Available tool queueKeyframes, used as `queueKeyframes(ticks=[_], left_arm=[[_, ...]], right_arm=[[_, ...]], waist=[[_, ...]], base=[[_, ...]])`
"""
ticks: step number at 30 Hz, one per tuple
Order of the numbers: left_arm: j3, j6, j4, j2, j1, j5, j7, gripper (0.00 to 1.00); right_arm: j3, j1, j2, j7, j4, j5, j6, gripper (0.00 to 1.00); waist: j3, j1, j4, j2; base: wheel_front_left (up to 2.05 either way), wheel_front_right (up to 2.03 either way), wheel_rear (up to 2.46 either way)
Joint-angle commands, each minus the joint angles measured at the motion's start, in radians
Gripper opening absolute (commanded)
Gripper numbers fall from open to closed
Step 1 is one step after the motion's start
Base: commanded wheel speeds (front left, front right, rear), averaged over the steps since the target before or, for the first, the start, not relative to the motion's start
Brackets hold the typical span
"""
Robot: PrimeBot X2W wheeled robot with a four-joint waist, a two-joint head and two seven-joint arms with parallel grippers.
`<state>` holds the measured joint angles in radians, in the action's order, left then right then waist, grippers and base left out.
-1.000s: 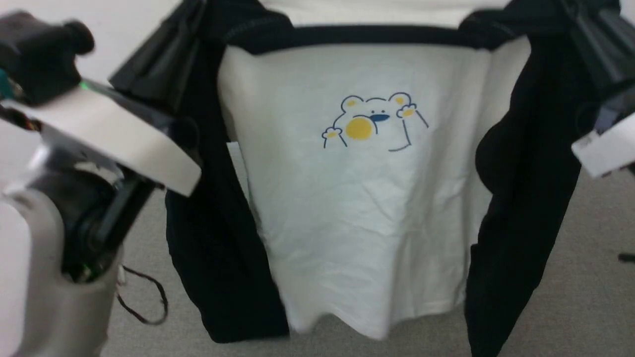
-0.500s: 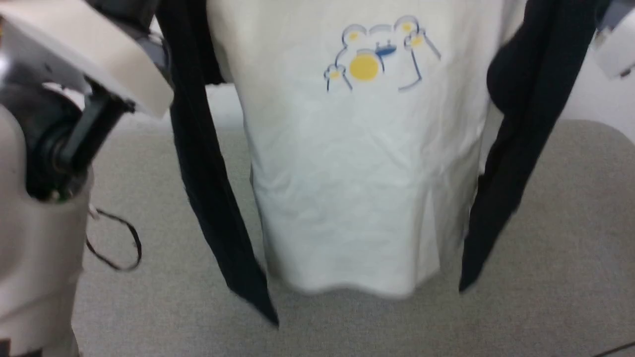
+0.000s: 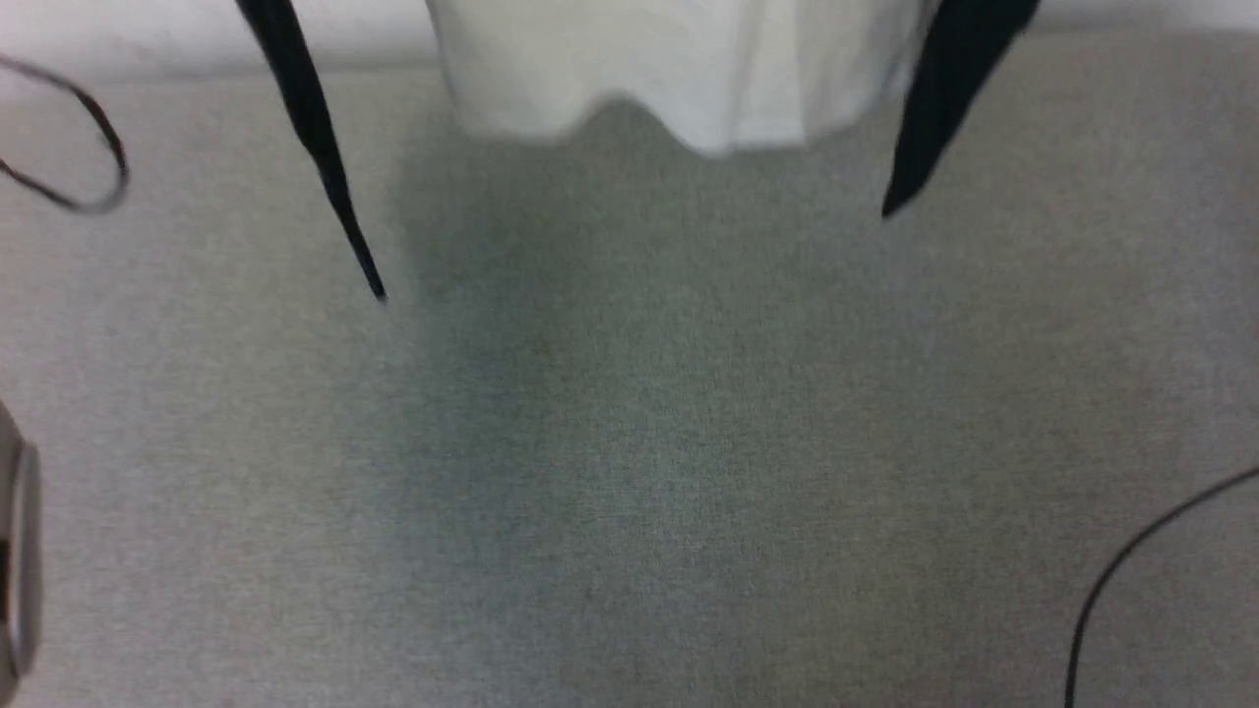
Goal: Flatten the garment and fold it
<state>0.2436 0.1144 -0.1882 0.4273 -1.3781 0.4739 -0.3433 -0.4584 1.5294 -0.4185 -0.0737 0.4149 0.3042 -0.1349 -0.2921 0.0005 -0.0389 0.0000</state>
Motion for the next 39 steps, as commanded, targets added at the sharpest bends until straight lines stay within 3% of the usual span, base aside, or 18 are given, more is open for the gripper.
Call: queueKeyframes(ticks=[1, 9, 16, 21, 27, 34, 39], left_arm=[[-0.007, -0.001, -0.041, 0.017, -0.043, -0.022, 0.032, 0.00], [0.030, 0.005, -0.288, -0.040, -0.256, -0.095, 0.295, 0.00], [0.087, 0.011, -0.429, -0.090, -0.242, -0.101, 0.445, 0.00], [0.145, 0.014, -0.489, -0.120, -0.082, -0.090, 0.533, 0.00], [0.209, 0.015, -0.515, -0.159, 0.222, -0.058, 0.584, 0.00], [0.294, 0.016, -0.498, -0.168, 0.535, -0.035, 0.583, 0.00], [0.343, 0.014, -0.447, -0.118, 0.780, -0.003, 0.538, 0.00]], right_arm=[[0.014, 0.037, -0.007, 0.026, 0.049, -0.018, 0.004, 0.00], [0.037, 0.201, 0.088, 0.224, 0.328, -0.101, 0.004, 0.00], [-0.004, 0.168, 0.154, 0.303, 0.467, -0.090, 0.004, 0.00], [-0.068, 0.034, 0.194, 0.328, 0.502, -0.039, 0.004, 0.00], [-0.216, -0.216, 0.210, 0.334, 0.471, 0.060, 0.004, 0.00], [-0.389, -0.470, 0.160, 0.328, 0.396, 0.207, 0.004, 0.00], [-0.567, -0.645, 0.079, 0.278, 0.281, 0.346, 0.004, 0.00]], waist=[[-0.182, -0.0005, -0.048, 0.0000], [-0.271, -0.0005, -0.043, 0.0000], [-0.286, -0.0005, -0.017, 0.0000], [-0.248, -0.0005, 0.007, 0.0000], [-0.139, -0.0005, 0.033, 0.0000], [-0.007, -0.0005, 0.059, 0.0000], [0.099, -0.0005, 0.072, 0.0000]], base=[[0.00, 0.00, 0.00], [0.00, 0.00, 0.00], [0.00, 0.00, 0.00], [0.00, 0.00, 0.00], [0.00, 0.00, 0.00], [0.00, 0.00, 0.00], [0.00, 0.00, 0.00]])
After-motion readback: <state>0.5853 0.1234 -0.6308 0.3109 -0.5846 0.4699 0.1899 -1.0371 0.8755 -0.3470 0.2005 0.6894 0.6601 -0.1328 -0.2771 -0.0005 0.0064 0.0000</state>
